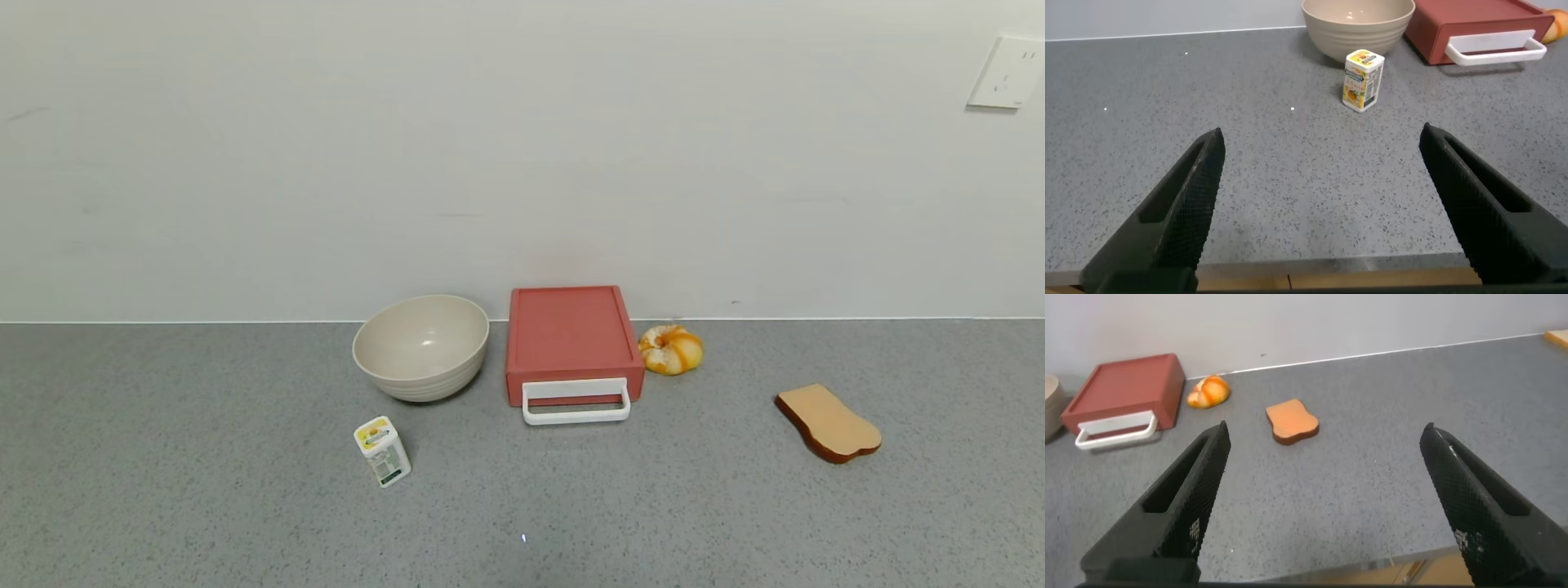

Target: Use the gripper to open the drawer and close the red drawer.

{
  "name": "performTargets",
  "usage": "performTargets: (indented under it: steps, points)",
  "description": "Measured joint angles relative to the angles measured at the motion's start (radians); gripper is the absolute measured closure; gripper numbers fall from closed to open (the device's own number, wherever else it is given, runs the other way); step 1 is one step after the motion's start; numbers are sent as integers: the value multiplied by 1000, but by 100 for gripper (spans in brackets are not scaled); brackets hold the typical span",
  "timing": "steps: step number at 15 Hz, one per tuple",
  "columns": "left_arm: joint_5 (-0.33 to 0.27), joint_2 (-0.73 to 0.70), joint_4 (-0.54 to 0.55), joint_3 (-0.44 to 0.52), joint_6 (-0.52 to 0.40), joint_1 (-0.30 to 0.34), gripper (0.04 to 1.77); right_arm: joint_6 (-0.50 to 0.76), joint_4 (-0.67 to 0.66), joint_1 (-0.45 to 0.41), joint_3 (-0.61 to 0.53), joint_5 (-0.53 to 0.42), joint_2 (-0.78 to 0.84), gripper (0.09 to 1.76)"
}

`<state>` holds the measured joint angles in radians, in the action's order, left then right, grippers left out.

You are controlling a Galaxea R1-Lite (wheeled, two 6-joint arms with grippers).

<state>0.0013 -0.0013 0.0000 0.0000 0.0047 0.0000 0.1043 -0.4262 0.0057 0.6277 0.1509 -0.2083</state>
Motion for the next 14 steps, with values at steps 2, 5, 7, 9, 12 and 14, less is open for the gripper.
performTargets:
  steps: [2, 5, 7, 9, 12, 14]
  points:
    - [0, 0, 0, 0, 0, 0, 9, -11, 5, -13, -52, -26, 49, 14]
    - [0, 0, 0, 0, -1, 0, 9, -73, 47, -16, -143, -54, 114, 14]
    - [0, 0, 0, 0, -2, 0, 9, -124, 158, -15, -227, -73, 152, 14]
    - [0, 0, 0, 0, -1, 0, 9, -155, 268, -15, -314, -76, 175, 14]
    - [0, 0, 1, 0, -2, 0, 9, -175, 385, -11, -452, -95, 197, 14]
    - [0, 0, 2, 0, -2, 0, 9, -180, 419, -10, -529, -110, 204, 14]
